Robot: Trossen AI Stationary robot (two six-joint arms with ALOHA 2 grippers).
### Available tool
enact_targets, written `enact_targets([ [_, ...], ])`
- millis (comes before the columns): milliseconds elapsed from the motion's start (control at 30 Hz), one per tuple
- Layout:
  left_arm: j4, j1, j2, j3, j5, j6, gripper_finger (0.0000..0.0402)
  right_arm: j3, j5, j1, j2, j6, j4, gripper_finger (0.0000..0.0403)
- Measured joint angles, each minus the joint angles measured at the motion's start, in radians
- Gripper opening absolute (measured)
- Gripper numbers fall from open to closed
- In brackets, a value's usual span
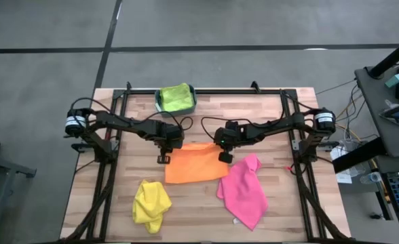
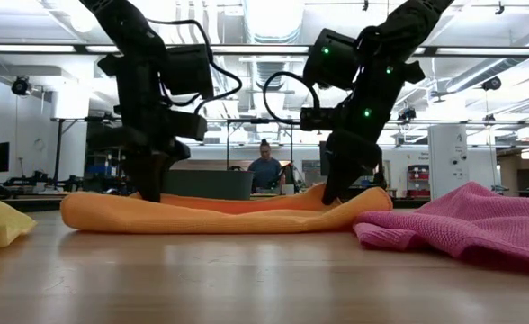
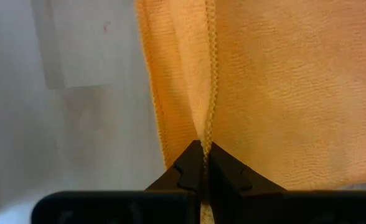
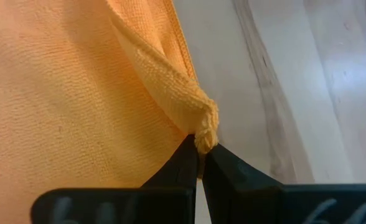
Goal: Fold microfiber towels
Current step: Fold the orange towel
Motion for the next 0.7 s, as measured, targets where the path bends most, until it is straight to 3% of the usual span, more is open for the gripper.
enact_targets([
  [233, 0.023, 0.008, -0.001, 0.002, -0.032, 0.000, 0.0043, 0.000, 0.000, -0.005, -0.005, 0.000, -0.002, 0.0041],
  [433, 0.022, 0.011, -0.013, 0.002, -0.152, 0.000, 0.0096, 0.000, 0.002, -0.017, -0.030, 0.008, -0.010, 0.0089],
  [700, 0.022, 0.013, -0.023, 0.014, -0.166, 0.008, 0.0131, 0.000, 0.002, -0.028, -0.091, 0.008, -0.049, 0.0134],
])
